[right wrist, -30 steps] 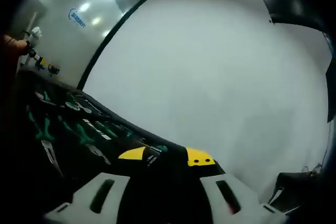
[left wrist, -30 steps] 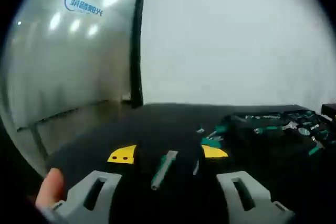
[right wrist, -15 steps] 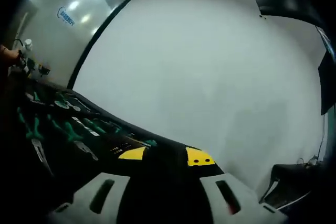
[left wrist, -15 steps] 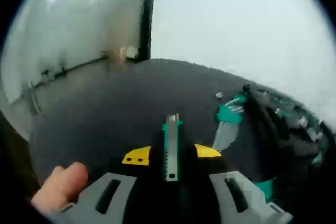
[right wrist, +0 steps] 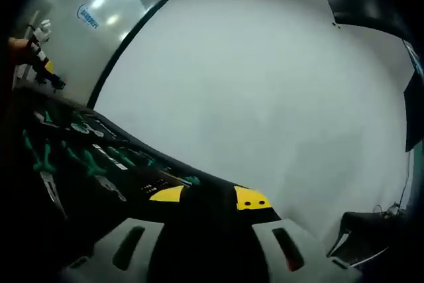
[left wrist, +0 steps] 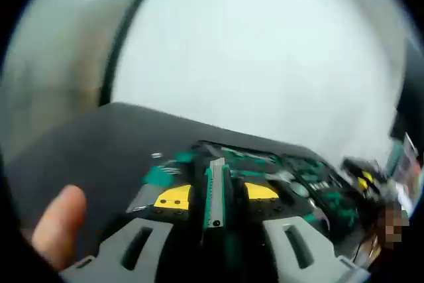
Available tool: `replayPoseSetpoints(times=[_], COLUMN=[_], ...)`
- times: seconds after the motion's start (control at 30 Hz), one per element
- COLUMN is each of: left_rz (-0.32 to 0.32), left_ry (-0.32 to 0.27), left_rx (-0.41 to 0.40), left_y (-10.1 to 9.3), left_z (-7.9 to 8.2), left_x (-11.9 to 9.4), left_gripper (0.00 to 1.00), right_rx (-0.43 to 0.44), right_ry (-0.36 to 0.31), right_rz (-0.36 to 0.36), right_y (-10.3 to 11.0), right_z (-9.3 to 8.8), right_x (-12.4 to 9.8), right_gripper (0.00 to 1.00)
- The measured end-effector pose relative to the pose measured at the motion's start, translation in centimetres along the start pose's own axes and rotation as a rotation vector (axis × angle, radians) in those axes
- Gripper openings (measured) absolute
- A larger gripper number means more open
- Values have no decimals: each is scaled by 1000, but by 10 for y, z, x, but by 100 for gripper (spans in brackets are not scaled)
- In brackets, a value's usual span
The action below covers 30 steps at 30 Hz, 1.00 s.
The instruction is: Pick up the tools and put them into their designated positions in the toolbox.
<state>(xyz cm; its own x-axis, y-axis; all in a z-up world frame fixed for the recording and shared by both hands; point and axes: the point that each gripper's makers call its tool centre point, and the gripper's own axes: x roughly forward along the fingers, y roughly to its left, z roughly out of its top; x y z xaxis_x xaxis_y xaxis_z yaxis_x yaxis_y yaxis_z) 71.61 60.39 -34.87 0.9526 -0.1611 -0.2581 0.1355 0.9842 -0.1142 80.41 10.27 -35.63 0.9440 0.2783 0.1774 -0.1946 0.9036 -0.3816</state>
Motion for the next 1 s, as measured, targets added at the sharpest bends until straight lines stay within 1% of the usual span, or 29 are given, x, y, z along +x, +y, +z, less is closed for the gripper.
replayPoseSetpoints(times=[0.03, 0.07, 0.1, 0.13, 0.17, 0.2, 0.23, 0.27, 0.3, 0.33, 0.37, 0.4, 0.43, 0.47, 0.5, 0.53, 0.57, 0.6, 0.63, 0.67, 0.7, 0.77, 0.8, 0.83, 0.87, 0.9, 0.93, 0.97, 1.0], left_rz=[-35, -109, -190, -129, -230, -228, -280, -270, -215, -227, -241, -163, -98, 7, 14, -23, -18, 35, 65, 92, 119, 101, 88, 98, 106, 98, 122, 121, 118], left_ry=[9, 11, -16, 40, 98, 162, 95, 170, 156, 191, 202, 176, 182, 262, 271, 262, 246, 265, 282, 292, 321, 342, 316, 328, 326, 371, 396, 420, 429], left_rx=[82, 145, 186, 199, 221, 201, 237, 195, 25, 15, -50, -21, -79, -181, -305, -359, -363, -313, -235, -192, -159, -118, -67, 5, 4, 11, 33, 122, 143], left_y=[-16, -34, -46, -35, -46, -40, -43, -39, -28, -25, -27, -31, -33, -29, -34, -50, -54, -54, -54, -56, -58, -73, -74, -72, -74, -69, -65, -70, -70], left_z=[-6, -11, -7, -15, -33, -52, -47, -66, -64, -59, -55, -44, -41, -47, -42, -37, -35, -40, -46, -51, -60, -70, -66, -67, -64, -63, -64, -63, -63], left_x=[3, 5, 9, 11, 17, 17, 26, 28, 33, 30, 30, 27, 27, 22, 21, 20, 22, 21, 21, 20, 18, 17, 21, 24, 26, 33, 36, 36, 37], left_gripper=[23, 16, 2, 0, 0, 0, 0, 0, 0, 2, 5, 9, 16, 21, 23, 22, 24, 30, 32, 31, 29, 31, 33, 34, 33, 30, 31, 31, 31], right_rx=[-4, -4, 0, 4, 5, 5, 4, 3, 1, -1, -2, -6, -10, -13, -15, -20, -25, -32, -34, -37, -40, -40, -43, -46, -48, -51, -54, -57, -61], right_ry=[-2, -4, -7, -6, -2, 0, 1, 0, -2, -3, -2, 2, 4, 5, 5, 5, 7, 8, 8, 8, 8, 5, 6, 7, 8, 8, 8, 8, 10], right_rz=[-8, -12, -15, -15, -13, -13, -11, -10, -10, -9, -7, -5, -5, -4, -4, -5, -7, -8, -8, -7, -7, -6, -3, -2, -1, 1, 2, 2, 3], right_y=[-1, -2, -3, -3, -3, -3, -3, -2, -2, -1, -1, 0, 1, 1, 2, 2, 2, 3, 3, 3, 3, 4, 5, 5, 5, 6, 6, 7, 7], right_z=[0, 1, 1, 1, 0, -1, -1, -1, 0, 0, 0, 0, 0, 0, 0, 0, 0, 1, 1, 1, 1, 2, 2, 2, 2, 2, 2, 2, 2], right_x=[0, -1, -1, -1, 0, 0, 0, 0, 0, 0, -1, -1, -1, -1, -2, -2, -2, -3, -3, -4, -4, -5, -4, -4, -4, -4, -4, -4, -4], right_gripper=[25, 25, 25, 25, 25, 25, 25, 25, 25, 25, 25, 25, 25, 25, 25, 25, 25, 25, 25, 25, 25, 25, 25, 25, 25, 25, 25, 25, 25])
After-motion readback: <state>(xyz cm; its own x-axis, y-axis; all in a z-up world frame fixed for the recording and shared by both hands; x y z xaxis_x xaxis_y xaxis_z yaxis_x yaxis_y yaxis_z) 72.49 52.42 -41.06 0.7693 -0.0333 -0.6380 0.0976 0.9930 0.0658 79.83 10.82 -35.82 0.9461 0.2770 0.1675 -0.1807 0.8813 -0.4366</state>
